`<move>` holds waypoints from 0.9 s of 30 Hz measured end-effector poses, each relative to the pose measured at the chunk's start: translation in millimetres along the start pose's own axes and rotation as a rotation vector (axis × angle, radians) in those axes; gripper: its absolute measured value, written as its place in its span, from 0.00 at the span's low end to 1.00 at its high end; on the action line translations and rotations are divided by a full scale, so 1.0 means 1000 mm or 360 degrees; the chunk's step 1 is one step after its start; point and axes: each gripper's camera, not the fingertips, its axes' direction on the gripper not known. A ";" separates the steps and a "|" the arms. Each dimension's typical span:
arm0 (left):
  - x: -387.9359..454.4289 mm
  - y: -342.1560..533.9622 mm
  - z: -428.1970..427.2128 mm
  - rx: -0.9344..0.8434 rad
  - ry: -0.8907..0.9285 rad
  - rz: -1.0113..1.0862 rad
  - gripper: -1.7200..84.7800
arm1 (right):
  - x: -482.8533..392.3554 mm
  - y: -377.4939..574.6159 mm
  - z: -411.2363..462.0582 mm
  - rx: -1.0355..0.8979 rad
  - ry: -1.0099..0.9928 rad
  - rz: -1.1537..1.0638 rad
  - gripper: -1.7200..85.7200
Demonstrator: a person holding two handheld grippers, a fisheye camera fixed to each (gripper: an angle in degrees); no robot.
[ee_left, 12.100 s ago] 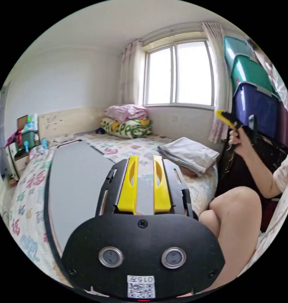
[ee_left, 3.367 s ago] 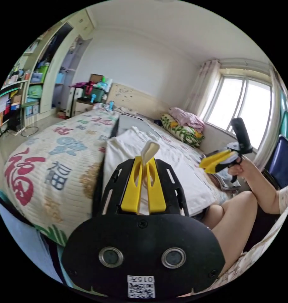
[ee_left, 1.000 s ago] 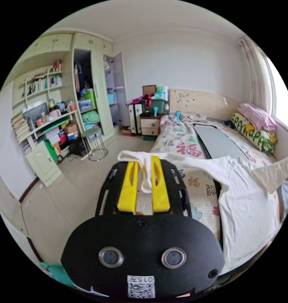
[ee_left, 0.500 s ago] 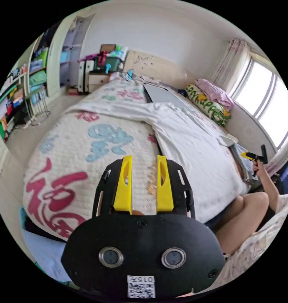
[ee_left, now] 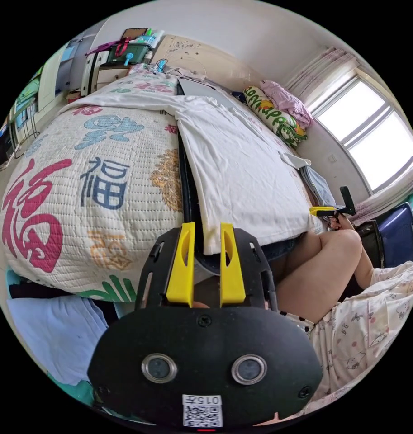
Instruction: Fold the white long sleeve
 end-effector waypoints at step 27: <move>-0.001 0.041 0.140 -0.0187 -0.0563 0.0343 0.03 | -0.094 0.118 -0.006 -0.0039 0.0388 -0.0123 0.02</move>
